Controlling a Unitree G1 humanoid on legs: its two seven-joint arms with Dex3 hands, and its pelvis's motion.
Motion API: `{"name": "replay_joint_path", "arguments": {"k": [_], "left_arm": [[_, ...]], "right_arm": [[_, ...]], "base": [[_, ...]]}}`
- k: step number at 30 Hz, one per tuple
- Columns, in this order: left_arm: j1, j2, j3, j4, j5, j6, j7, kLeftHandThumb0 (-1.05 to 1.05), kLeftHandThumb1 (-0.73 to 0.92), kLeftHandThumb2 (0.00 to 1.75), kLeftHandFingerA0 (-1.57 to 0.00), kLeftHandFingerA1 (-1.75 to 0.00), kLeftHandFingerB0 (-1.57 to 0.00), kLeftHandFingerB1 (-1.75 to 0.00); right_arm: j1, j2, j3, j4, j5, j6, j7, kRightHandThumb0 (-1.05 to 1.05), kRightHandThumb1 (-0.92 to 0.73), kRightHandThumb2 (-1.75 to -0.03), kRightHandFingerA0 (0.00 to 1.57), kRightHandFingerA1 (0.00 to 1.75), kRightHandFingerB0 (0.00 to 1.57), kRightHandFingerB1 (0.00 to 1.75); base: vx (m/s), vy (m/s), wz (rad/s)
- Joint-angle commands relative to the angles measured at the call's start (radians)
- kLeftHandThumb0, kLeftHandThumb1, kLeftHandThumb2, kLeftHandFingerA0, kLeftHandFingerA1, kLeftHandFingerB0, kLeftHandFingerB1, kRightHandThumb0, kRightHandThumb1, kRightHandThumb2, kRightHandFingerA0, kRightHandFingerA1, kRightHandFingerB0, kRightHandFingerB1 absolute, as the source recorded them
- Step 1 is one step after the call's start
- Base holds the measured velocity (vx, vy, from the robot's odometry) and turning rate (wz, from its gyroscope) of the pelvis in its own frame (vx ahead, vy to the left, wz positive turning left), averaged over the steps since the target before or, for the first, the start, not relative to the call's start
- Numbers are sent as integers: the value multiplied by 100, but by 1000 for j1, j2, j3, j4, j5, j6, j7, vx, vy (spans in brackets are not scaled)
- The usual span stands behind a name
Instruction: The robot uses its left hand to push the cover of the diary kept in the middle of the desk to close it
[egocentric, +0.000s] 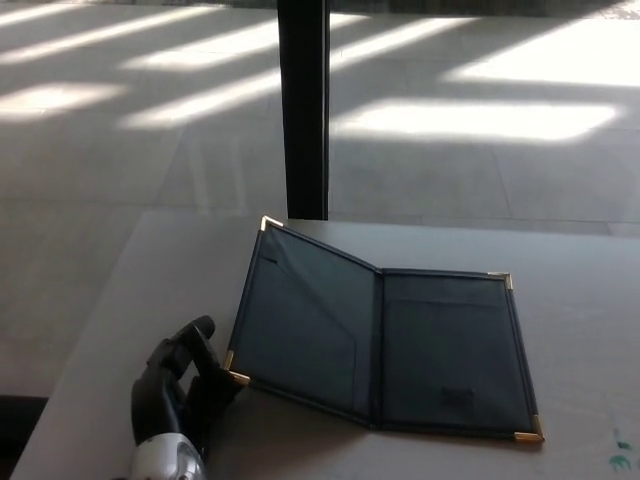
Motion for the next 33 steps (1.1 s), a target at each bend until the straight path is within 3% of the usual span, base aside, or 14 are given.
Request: {"name": "replay_joint_path", "arguments": {"k": [1, 3, 6, 7, 12, 13, 23, 24, 25, 26, 28, 29, 30, 33], "left_arm": [[88, -131, -11, 74, 14, 31, 87, -79, 75, 121, -29, -66, -9, -53], [77, -150, -10, 73, -6, 49, 97, -84, 79, 122, -29, -66, -15, -55], [52, -233, 22, 75, -125, 68, 77, -89, 92, 71, -24, -68, -17, -55], [51, -283, 31, 76, -196, 108, 59, -92, 75, 108, -29, -72, -11, -59], [93, -403, -14, 138, -281, 155, 19, -91, 92, 81, -36, -90, -4, -50], [97, -411, -26, 142, -278, 150, 19, -88, 79, 116, -41, -83, -8, -52], [363, -475, -407, 85, -318, 196, 11, -94, 81, 115, -51, -94, -12, -57], [376, -463, -444, 69, -331, 201, 13, -94, 92, 84, -53, -105, -11, -53], [387, -457, -477, 44, -354, 217, 29, -92, 81, 119, -56, -96, -8, -55], [395, -448, -504, 31, -373, 227, 21, -99, 92, 85, -46, -92, -9, -47], [423, -429, -585, -12, -435, 229, 13, -90, 79, 118, -24, -69, -6, -48], [426, -426, -603, -24, -454, 228, 15, -95, 92, 80, -19, -67, -5, -45], [420, -419, -626, -40, -466, 228, 30, -90, 79, 119, -23, -65, -4, -47], [365, -391, -677, -86, -472, 235, 59, -88, 80, 121, -26, -65, 0, -44]], "right_arm": [[6, -12, -19, 10, 37, -14, -2, -88, -90, -68, 65, 80, 67, 60], [12, -10, -15, 4, 34, -14, -3, -89, -91, -67, 64, 78, 70, 61], [16, -20, 6, 16, 10, -12, -2, -89, -92, -71, 64, 74, 65, 58], [23, -24, 11, 23, 7, -23, 22, -88, -92, -72, 62, 78, 62, 59], [17, -32, -1, 46, 21, -33, 33, -89, -92, -70, 62, 79, 64, 63], [20, -31, -1, 37, 21, -29, 32, -88, -92, -70, 63, 77, 64, 61], [30, -21, -1, -8, 23, -5, 1, -90, -92, -68, 63, 79, 66, 61], [28, -21, -1, -9, 22, -3, -5, -90, -92, -68, 63, 80, 66, 61], [24, -21, -5, -10, 25, 8, -20, -90, -91, -67, 64, 79, 69, 61], [34, -20, -2, -27, 23, 14, -21, -91, -92, -68, 64, 80, 67, 62], [37, -22, -3, -32, 27, 24, -12, -91, -92, -68, 68, 79, 68, 63], [37, -26, 8, -29, 10, 18, -21, -91, -92, -69, 72, 78, 67, 62], [35, -27, 10, -25, 7, 13, -20, -90, -92, -68, 68, 80, 66, 61], [35, -25, 15, -30, -3, 9, -37, -91, -92, -68, 69, 79, 69, 61]], "base": [[0, 0, 0], [0, 0, 0], [0, 0, 0], [0, 0, 0], [0, 0, 0], [0, 0, 0], [0, 0, 0], [0, 0, 0], [0, 0, 0], [0, 0, 0], [0, 0, 0], [0, 0, 0], [0, 0, 0], [0, 0, 0]]}}
